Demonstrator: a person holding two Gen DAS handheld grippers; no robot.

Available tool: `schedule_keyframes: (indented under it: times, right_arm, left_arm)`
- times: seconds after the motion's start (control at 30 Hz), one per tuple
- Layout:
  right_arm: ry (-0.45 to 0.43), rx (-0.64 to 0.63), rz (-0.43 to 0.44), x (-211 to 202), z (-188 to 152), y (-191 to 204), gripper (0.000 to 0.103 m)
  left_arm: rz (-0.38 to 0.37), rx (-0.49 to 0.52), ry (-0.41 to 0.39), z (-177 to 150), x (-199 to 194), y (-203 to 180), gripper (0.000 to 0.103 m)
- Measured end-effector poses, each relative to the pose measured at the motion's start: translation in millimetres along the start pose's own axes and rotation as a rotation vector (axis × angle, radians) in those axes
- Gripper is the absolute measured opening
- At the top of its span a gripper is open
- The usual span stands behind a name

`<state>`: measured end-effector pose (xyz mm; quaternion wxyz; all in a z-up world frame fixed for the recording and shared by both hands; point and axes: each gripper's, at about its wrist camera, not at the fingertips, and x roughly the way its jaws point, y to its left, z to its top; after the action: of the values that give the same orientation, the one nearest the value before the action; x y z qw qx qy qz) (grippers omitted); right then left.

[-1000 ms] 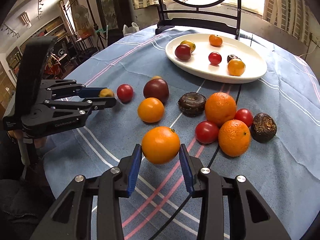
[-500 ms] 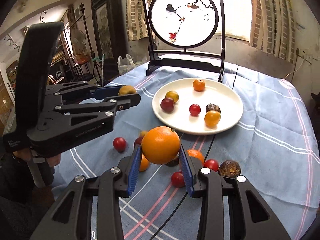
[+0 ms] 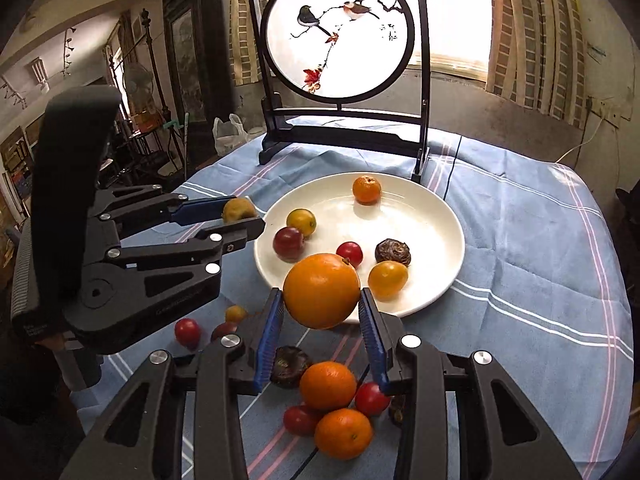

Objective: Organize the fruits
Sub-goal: 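Set the orange and the yellow fruit on the white plate and release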

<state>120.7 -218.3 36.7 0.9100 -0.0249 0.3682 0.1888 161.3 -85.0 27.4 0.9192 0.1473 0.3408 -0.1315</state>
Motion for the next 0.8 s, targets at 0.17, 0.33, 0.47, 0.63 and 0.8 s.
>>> schedule_keyframes:
  times: [0.17,0.33,0.47,0.63,0.8]
  right_arm:
    - [0.029,0.015,-0.027,33.4,22.5,-13.7,0.039]
    - [0.066,0.046,-0.053,71.0,41.8,-26.0,0.039]
    - [0.098,0.056,-0.065,95.7,52.1,-31.9,0.039]
    - [0.104,0.071,-0.082,111.4,59.0,-36.2,0.043]
    - [0.058,0.070,-0.064,84.1,54.6,-33.3,0.043]
  left_arm:
    - [-0.014,-0.015,0.043,7.1,28.7,5.8,0.028]
    - [-0.007,0.006,0.082,7.6,54.6,-0.7,0.028]
    - [-0.004,0.008,0.075,5.8,60.9,1.3,0.036]
    - [0.030,0.006,0.042,5.8,62.3,4.6,0.074]
    - [0.023,-0.022,0.028,1.5,51.4,15.2,0.074]
